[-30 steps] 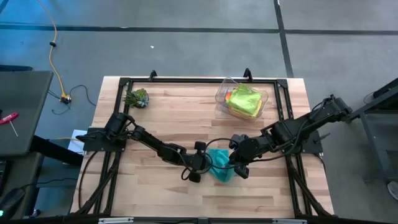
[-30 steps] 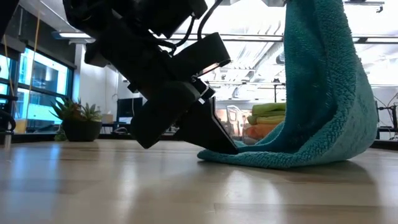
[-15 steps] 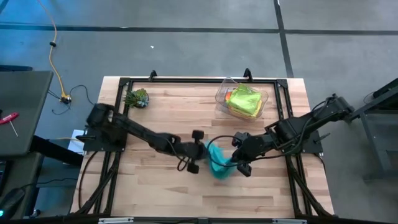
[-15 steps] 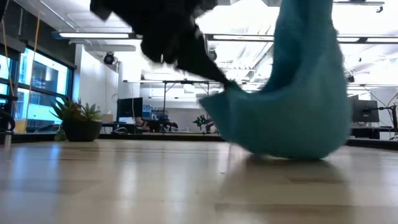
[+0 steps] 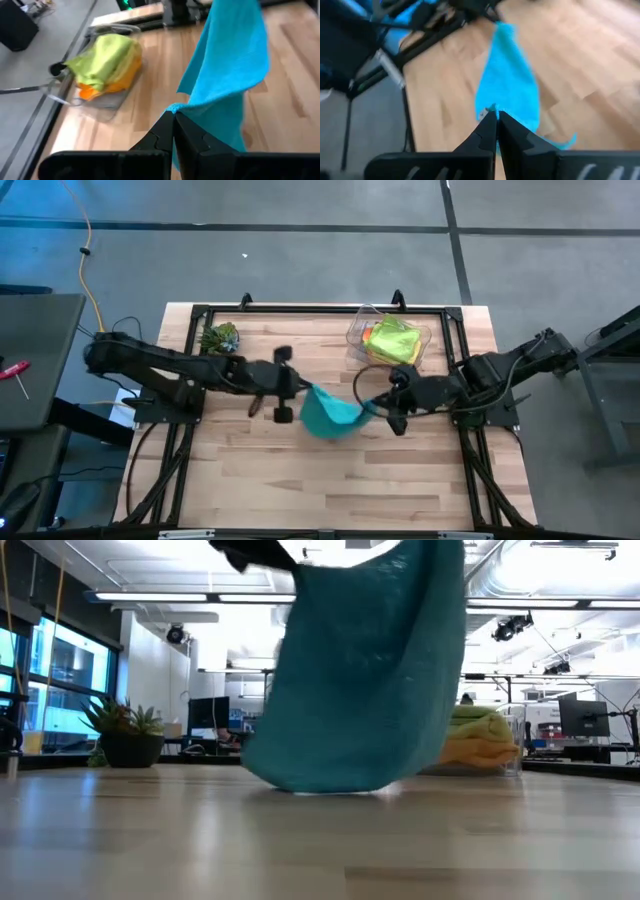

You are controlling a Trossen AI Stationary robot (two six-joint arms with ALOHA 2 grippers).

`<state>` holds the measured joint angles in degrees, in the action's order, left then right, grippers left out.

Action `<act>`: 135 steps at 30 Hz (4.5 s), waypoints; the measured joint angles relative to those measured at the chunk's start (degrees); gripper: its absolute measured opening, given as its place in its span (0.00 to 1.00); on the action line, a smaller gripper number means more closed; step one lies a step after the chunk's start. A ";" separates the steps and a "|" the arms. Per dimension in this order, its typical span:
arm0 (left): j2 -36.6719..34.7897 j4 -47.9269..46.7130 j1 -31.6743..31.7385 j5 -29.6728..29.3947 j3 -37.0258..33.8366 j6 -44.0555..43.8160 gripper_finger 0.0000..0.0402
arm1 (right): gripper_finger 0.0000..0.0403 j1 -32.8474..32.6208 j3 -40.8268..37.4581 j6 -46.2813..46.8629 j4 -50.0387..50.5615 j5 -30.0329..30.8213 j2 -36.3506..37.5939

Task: Fold microfiber towels
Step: Fold the blue microfiber towel

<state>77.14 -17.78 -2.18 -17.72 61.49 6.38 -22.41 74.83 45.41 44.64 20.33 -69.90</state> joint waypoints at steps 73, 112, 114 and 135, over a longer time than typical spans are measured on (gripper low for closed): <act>-20.43 -34.95 6.21 2.14 -12.53 -20.07 0.00 | 0.00 17.88 -6.44 -2.57 -3.74 -5.87 -7.01; -3.67 -4.98 -25.44 14.26 -21.40 -57.61 0.00 | 0.00 -9.12 -28.50 35.60 -31.99 -14.62 -7.03; -4.77 -5.64 -23.28 14.20 -21.40 -55.63 0.00 | 0.00 -7.40 -28.50 35.61 -30.10 -14.53 -7.01; -3.94 -7.74 -2.16 5.06 -21.42 -37.24 0.00 | 0.00 6.29 -28.52 36.06 -18.77 -11.09 -7.01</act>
<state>73.20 -25.52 -4.34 -12.66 40.07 -30.86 -16.12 46.30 81.47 25.87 9.24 -76.90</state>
